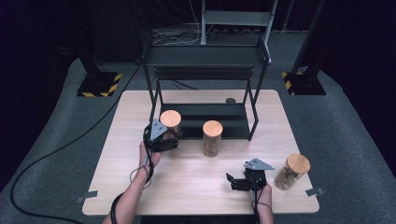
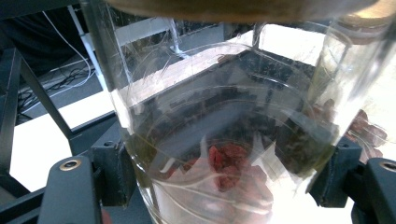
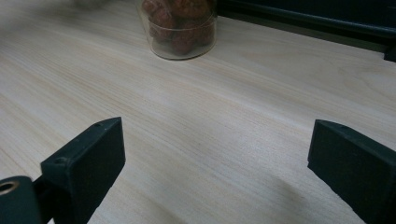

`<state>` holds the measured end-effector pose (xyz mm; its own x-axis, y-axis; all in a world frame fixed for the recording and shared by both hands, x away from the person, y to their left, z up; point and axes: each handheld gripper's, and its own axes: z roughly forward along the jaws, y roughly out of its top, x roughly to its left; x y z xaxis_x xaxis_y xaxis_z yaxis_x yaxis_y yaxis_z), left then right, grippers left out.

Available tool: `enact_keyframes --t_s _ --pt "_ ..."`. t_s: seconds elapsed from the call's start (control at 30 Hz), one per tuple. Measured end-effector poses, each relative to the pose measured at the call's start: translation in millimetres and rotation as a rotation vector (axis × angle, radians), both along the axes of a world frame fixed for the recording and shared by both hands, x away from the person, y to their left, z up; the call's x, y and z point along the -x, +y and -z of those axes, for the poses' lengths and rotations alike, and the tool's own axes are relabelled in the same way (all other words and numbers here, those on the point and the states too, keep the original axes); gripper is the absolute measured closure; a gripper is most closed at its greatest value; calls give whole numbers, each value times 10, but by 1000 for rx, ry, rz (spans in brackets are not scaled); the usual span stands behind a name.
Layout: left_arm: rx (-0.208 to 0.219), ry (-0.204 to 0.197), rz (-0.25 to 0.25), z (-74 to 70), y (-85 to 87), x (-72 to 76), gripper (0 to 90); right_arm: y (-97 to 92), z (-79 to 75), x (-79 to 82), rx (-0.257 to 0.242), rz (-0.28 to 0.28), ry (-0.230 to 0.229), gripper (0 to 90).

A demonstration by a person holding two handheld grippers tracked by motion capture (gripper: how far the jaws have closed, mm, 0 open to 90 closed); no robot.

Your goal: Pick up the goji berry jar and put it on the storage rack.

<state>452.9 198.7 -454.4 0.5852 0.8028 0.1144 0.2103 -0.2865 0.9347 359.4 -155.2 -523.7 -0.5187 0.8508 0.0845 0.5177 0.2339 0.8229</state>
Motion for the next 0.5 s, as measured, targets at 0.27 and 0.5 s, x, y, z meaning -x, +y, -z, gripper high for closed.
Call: enact_keyframes --t_s 0.27,0.5 --pt "-6 4 2 11 -15 -32 248 0 0 1 -1 1 -2 33" --pt "0 9 -2 30 -25 -53 248 -1 -1 3 -2 2 -2 33"
